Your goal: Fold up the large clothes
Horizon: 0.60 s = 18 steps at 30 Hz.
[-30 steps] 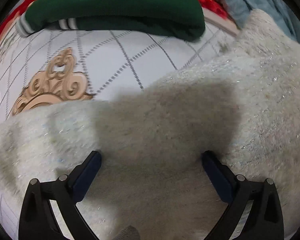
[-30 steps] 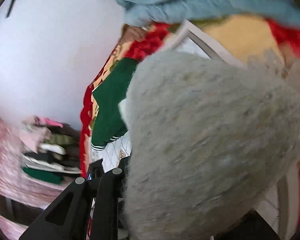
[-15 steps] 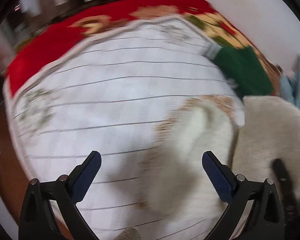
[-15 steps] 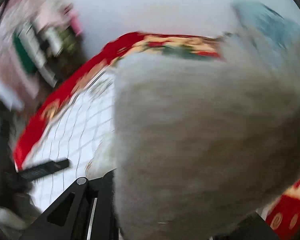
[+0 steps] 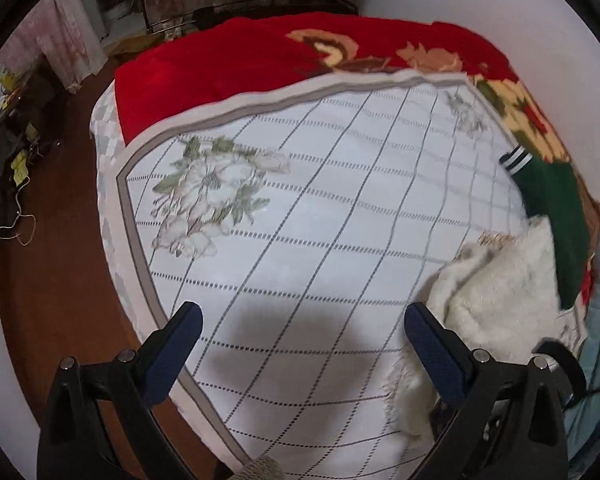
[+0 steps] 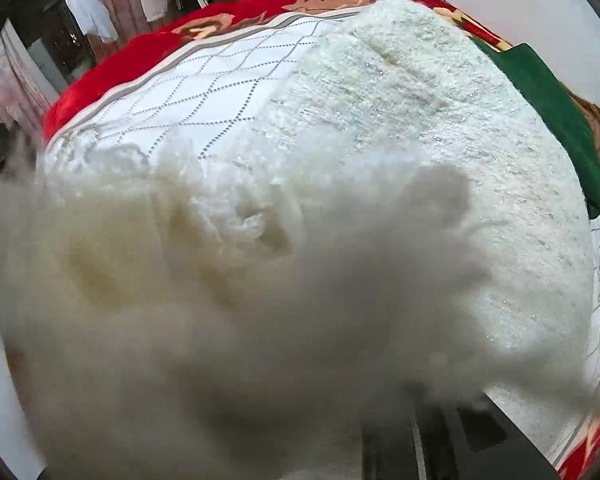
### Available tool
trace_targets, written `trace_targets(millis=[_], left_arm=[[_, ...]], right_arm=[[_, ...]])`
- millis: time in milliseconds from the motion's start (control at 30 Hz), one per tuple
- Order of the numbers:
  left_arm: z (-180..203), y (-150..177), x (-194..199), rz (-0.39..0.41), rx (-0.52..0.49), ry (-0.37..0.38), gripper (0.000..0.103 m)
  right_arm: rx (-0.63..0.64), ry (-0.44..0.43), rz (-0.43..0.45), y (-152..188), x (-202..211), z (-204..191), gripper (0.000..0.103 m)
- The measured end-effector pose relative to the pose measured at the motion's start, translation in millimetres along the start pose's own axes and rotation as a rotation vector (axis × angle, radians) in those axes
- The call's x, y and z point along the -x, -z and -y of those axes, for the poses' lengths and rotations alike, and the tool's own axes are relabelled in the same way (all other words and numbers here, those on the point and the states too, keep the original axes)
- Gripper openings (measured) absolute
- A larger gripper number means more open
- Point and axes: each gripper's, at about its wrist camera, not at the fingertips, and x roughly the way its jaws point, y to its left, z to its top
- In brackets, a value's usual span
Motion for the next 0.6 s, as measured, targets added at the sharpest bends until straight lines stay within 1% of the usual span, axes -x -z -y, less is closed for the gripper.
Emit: trace_targets(millis=[33,100,133,167,200,233,300,333,367,467,500,533,600], left_arm=[[2.9,-4.7,1.6,0.007,-0.002,0.010,0.103],[12.2,-17.5,10.1,0.021,-0.015,0.054,0.103],[21.3,-24.8,15.7,0.033,-0.032,0.084,0.103],[29.9,-29.7,19.3,0.040,-0.048,0.105,0.103],[39.3,-33.8,21.2,0.044,-0.068,0.128,0.103],[52.3,-37.2,21.5,0.048,-0.097,0.148,0.103],[72.3,-39.0,12.9,0.032,-0.140,0.160,0.103],[84.6,-38.7,1.7,0.004,-0.166,0.170,0.103],[94.2,-37.1,-10.3,-0.015,-0.188,0.169,0.103],[115.3,-26.0,-59.3,-0.102,-0.270,0.124,0.103],[118.5,-19.8,-78.4,-0.152,-0.287,0.109,0.103],[121.6,-10.5,-102.6,-0.229,-0.305,0.111,0.103],[123.2,5.6,-133.8,-0.346,-0.315,0.127,0.103]], right_arm=[[-0.010,-0.062,-0.005,-1.2,8.6,5.5,0.047],[-0.039,-0.221,-0.052,5.3,29.6,12.7,0.061],[-0.051,-0.277,-0.075,9.1,36.9,17.6,0.062],[-0.075,-0.365,-0.113,16.3,43.2,23.3,0.062],[-0.128,-0.483,-0.173,25.3,49.4,34.1,0.062],[-0.177,-0.519,-0.206,30.2,52.6,42.7,0.062],[-0.331,-0.545,-0.252,40.2,61.1,66.8,0.062],[-0.422,-0.551,-0.258,50.0,64.6,86.4,0.062],[-0.493,-0.532,-0.255,57.4,69.6,103.6,0.062],[-0.594,-0.437,-0.200,70.7,89.0,140.9,0.062],[-0.630,-0.388,-0.174,74.9,95.2,157.7,0.062],[-0.657,-0.361,-0.161,77.4,101.0,163.6,0.062],[-0.733,-0.311,-0.138,74.8,97.2,192.0,0.062]])
